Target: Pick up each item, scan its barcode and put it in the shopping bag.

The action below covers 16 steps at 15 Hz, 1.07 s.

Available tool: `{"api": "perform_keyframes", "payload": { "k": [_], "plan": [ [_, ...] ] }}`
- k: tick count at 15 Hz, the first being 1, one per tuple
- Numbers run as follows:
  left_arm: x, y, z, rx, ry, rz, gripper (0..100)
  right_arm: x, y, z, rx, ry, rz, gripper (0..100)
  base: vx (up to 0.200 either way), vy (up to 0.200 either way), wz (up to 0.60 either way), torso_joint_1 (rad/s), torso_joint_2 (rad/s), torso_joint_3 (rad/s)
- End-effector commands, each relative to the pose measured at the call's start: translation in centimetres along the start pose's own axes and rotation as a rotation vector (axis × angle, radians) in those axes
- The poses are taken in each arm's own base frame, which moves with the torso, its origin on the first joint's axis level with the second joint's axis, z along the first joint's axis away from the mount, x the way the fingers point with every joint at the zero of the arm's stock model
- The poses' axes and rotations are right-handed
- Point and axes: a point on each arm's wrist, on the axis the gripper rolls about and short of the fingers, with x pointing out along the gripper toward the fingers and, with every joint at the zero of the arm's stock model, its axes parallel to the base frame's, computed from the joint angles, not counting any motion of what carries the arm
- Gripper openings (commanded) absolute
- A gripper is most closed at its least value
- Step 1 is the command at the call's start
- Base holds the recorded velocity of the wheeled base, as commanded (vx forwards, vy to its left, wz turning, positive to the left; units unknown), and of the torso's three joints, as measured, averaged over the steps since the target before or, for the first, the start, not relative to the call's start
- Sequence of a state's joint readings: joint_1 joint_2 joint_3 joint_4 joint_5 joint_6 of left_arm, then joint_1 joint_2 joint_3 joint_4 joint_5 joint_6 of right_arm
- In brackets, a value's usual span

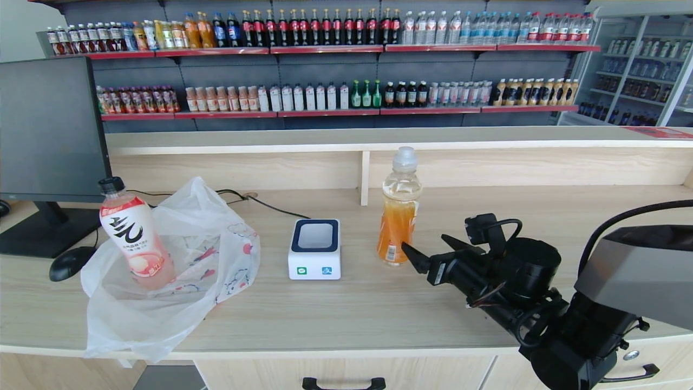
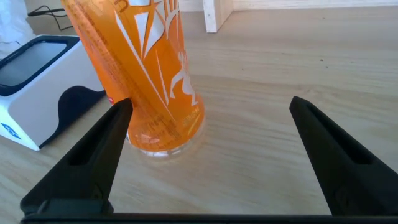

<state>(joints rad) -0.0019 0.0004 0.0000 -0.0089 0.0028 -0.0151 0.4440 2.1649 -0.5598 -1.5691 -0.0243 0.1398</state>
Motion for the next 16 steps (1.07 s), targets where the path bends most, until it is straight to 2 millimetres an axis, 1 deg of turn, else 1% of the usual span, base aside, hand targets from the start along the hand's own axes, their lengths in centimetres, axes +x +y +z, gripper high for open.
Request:
{"api": "perform_keyframes", "payload": {
  "k": [1, 3, 6, 10, 16],
  "plan": [
    [0.0, 0.0, 0.0, 0.0, -0.001, 0.001, 100, -0.2, -0.4, 0.4, 0.0, -0.01, -0.014, 100, 0.0, 0.0, 0.0, 0.0, 0.0, 0.0],
    [0.0, 0.0, 0.0, 0.0, -0.001, 0.001, 100, -0.5, -0.8, 0.7, 0.001, -0.015, -0.025, 100, 0.0, 0.0, 0.0, 0.0, 0.0, 0.0],
    [0.0, 0.0, 0.0, -0.002, -0.001, 0.001, 100, -0.5, -1.4, 0.5, 0.001, -0.007, -0.042, 100, 0.0, 0.0, 0.0, 0.0, 0.0, 0.0],
    [0.0, 0.0, 0.0, -0.002, -0.001, 0.001, 100, -0.1, -1.5, -0.4, 0.001, 0.015, -0.045, 100, 0.0, 0.0, 0.0, 0.0, 0.0, 0.0],
    [0.0, 0.0, 0.0, 0.0, -0.001, 0.001, 100, -0.3, -1.2, -0.2, 0.001, 0.013, -0.037, 100, 0.0, 0.0, 0.0, 0.0, 0.0, 0.0]
  ]
}}
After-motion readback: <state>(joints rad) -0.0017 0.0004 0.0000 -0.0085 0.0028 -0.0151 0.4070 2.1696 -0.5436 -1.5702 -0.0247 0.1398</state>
